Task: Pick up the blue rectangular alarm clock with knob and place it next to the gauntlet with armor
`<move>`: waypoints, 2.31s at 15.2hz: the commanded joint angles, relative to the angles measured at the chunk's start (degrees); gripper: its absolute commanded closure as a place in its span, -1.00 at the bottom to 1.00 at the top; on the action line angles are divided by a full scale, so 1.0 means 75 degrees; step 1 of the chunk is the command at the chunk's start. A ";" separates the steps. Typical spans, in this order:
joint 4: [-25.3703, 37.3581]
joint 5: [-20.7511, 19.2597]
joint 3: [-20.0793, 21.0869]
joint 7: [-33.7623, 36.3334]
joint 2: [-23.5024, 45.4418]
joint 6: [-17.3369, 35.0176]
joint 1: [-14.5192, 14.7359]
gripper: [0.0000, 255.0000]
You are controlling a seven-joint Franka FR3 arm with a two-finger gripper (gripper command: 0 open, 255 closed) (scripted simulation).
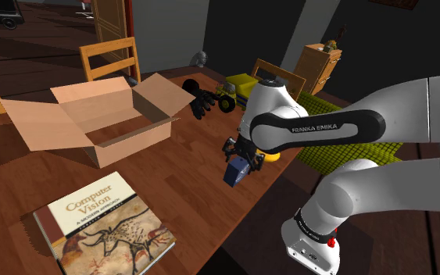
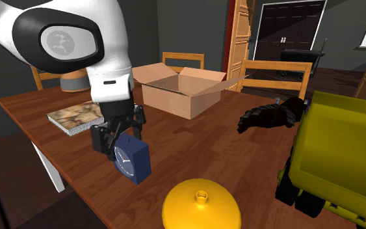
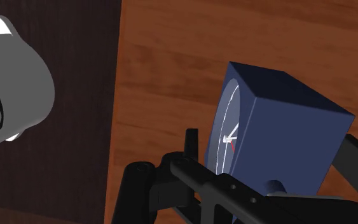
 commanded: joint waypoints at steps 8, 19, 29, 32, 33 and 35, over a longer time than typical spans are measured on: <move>-0.0006 0.0000 0.0014 -0.0010 0.0063 0.0073 -0.0020 1.00; 0.0166 -0.0094 -0.0116 -0.0005 -0.0200 -0.0358 -0.0022 1.00; 0.0862 -0.0415 -0.0514 0.0019 -0.0822 -0.1666 -0.0079 1.00; 0.1102 -0.0507 -0.0621 0.0026 -0.0942 -0.2023 -0.0106 1.00; 0.1184 -0.0538 -0.0656 0.0029 -0.0975 -0.2138 -0.0116 1.00; 0.1354 -0.0597 -0.0723 0.0035 -0.1034 -0.2366 -0.0135 1.00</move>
